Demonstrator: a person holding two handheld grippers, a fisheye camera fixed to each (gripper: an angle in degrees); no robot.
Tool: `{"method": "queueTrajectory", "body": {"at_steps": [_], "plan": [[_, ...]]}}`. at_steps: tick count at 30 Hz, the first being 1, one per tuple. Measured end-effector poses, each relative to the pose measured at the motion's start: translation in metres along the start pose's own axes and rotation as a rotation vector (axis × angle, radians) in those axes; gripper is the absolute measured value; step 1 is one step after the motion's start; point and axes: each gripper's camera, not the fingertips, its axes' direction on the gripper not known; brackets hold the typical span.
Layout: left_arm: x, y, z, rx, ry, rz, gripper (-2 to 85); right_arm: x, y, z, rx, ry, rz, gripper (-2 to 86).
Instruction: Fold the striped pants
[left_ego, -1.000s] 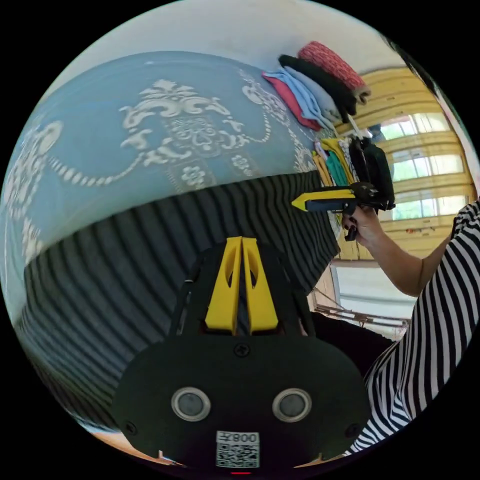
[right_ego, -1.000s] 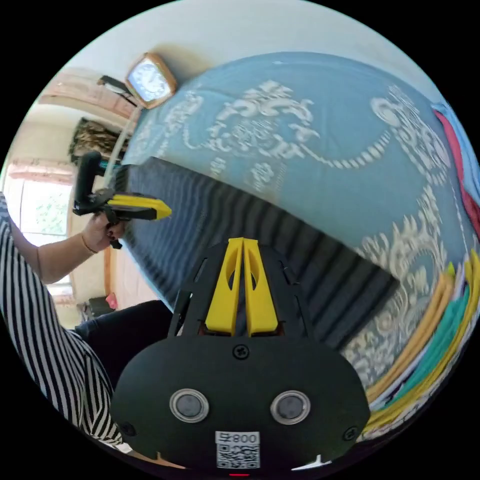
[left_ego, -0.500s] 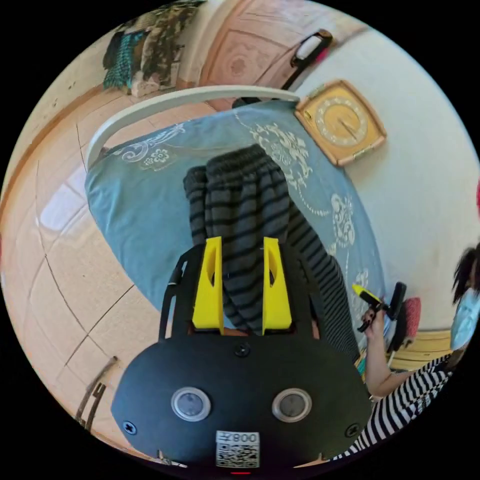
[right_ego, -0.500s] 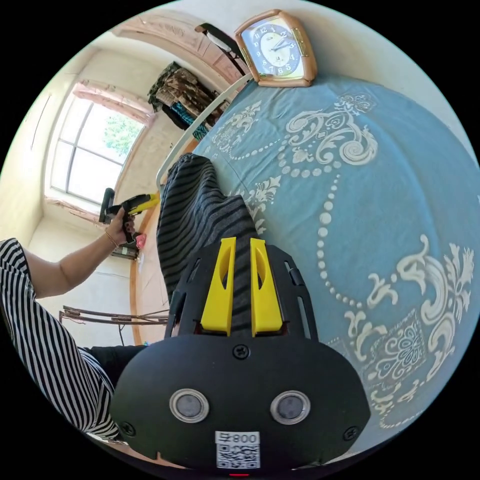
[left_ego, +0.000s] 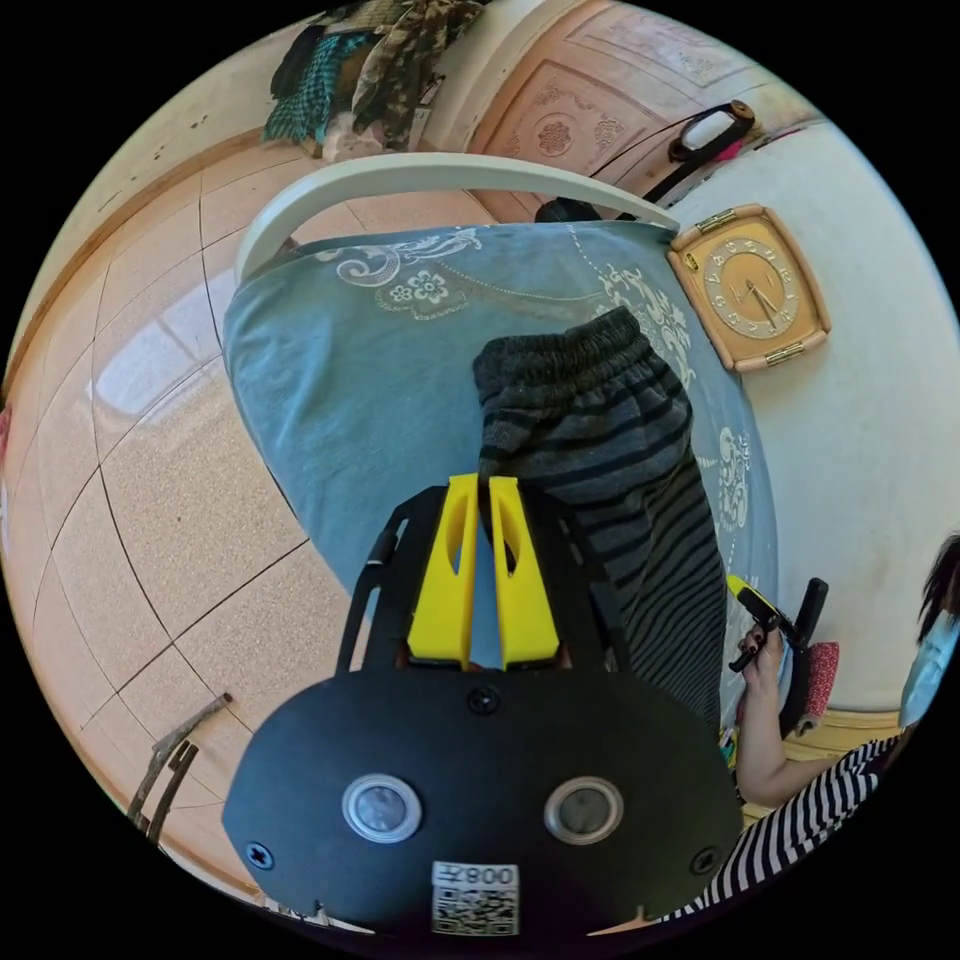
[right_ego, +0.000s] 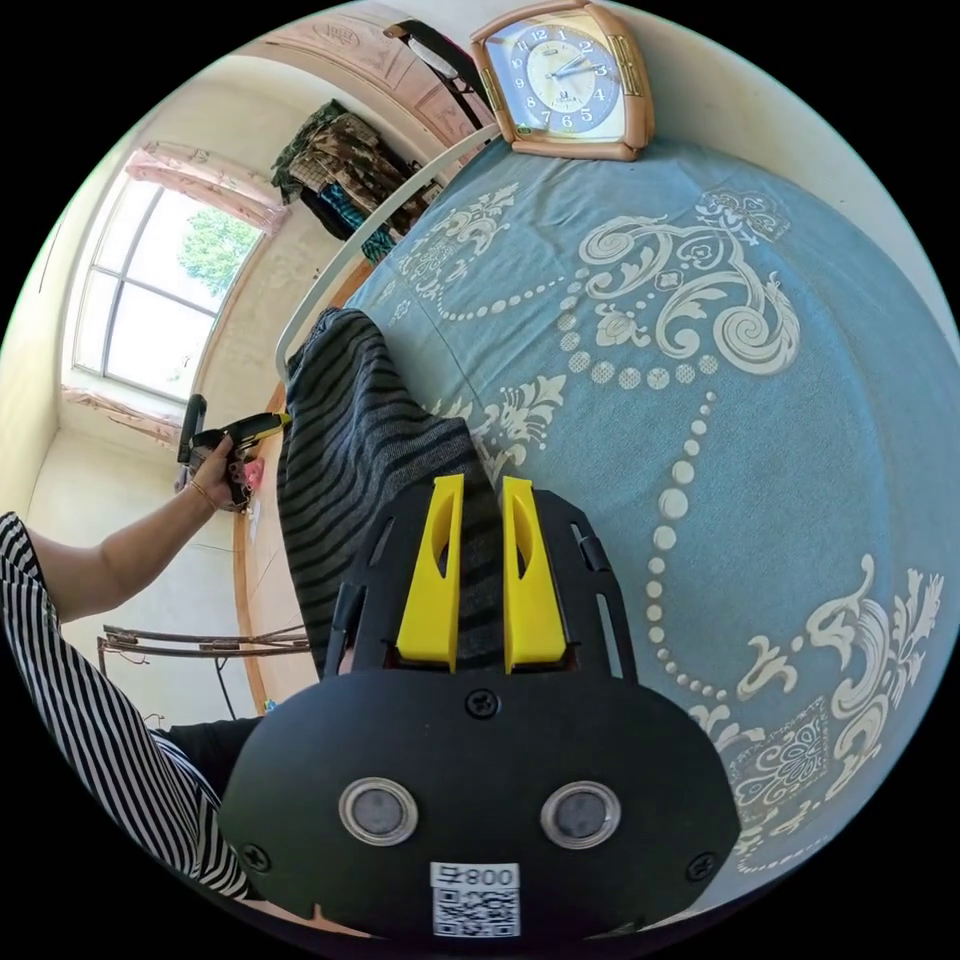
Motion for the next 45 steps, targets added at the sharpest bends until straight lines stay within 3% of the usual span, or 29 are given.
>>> {"method": "queueTrajectory", "body": {"at_steps": [6, 9, 12, 16, 20, 24, 28, 36, 41, 45], "plan": [[0.035, 0.019, -0.058, 0.042, 0.004, 0.013, 4.0, -0.001, -0.025, 0.018, -0.008, -0.047, 0.001, 6.6], [0.083, 0.031, -0.096, 0.096, 0.007, 0.13, 4.8, -0.005, -0.031, 0.028, -0.036, -0.087, 0.0, 4.7], [0.156, 0.04, -0.109, 0.069, 0.15, 0.369, 6.5, -0.029, -0.023, 0.02, 0.048, -0.039, -0.047, 3.3], [0.265, 0.052, -0.084, -0.171, 0.365, 0.73, 9.7, -0.069, -0.006, 0.02, 0.122, 0.007, -0.103, 2.4], [0.344, 0.082, -0.059, -0.355, 0.312, 0.989, 11.5, -0.081, 0.0, 0.034, 0.128, 0.004, -0.098, 2.1], [0.387, 0.105, -0.05, -0.404, 0.227, 1.072, 11.1, -0.077, -0.002, 0.046, 0.115, -0.044, -0.084, 2.0], [0.425, 0.133, -0.041, -0.417, -0.019, 1.173, 5.8, -0.072, -0.006, 0.05, 0.117, -0.055, -0.071, 1.9], [0.457, 0.162, -0.089, -0.229, -0.051, 1.192, 2.4, -0.044, -0.012, 0.02, 0.253, -0.127, -0.01, 1.1], [0.459, 0.165, -0.106, -0.206, -0.001, 1.11, 2.0, 0.0, -0.017, 0.014, 0.346, -0.343, 0.106, 0.2], [0.461, 0.169, -0.118, -0.171, 0.019, 1.096, 1.9, -0.002, -0.036, 0.036, 0.203, -0.29, 0.08, 0.1]]}}
